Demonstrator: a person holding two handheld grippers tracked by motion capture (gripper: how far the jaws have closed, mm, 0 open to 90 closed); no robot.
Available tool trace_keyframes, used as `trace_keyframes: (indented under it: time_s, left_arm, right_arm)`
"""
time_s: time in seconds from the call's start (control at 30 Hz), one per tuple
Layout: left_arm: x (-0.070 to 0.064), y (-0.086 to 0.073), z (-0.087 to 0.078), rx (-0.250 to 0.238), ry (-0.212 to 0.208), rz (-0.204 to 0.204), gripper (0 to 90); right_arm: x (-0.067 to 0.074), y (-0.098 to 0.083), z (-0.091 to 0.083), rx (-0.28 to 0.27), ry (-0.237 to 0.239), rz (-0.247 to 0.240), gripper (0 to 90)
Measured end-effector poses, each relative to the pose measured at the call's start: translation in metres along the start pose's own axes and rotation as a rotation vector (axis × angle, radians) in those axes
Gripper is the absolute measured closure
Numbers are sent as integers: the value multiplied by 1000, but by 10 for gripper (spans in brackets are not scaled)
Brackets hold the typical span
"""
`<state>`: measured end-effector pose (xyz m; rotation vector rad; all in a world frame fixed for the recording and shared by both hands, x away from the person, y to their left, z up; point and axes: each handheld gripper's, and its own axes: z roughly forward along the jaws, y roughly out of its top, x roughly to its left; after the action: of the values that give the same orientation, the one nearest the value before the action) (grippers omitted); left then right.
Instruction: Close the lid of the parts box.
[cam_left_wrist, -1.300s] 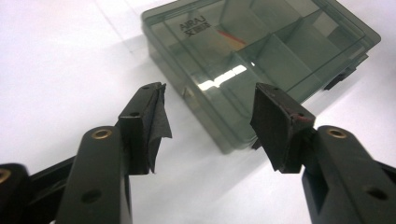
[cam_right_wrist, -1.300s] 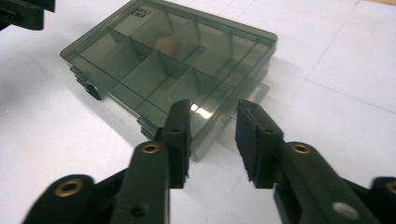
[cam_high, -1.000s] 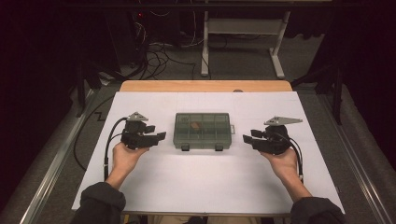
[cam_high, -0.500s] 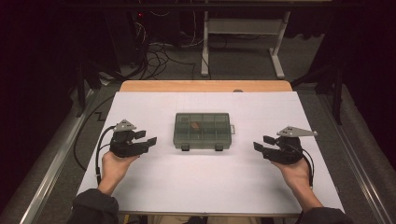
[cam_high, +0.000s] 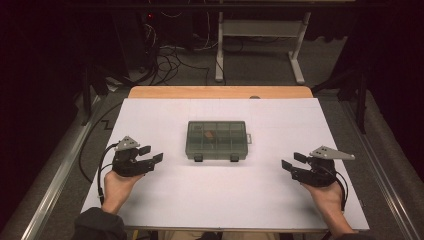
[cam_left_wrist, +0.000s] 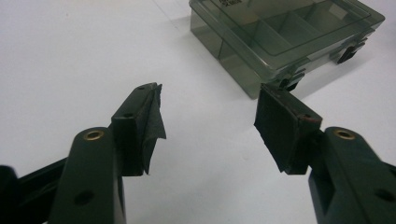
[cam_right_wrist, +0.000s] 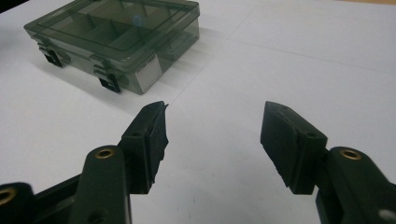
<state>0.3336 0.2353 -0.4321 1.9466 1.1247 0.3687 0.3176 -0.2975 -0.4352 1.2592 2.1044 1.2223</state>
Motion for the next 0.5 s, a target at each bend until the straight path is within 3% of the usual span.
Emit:
trace_keyframes:
  time_s: [0.5]
  left_arm:
    - [8, -30, -1, -21, 8, -38, 398]
  right_arm:
    - [-14, -35, -23, -86, -42, 59, 342]
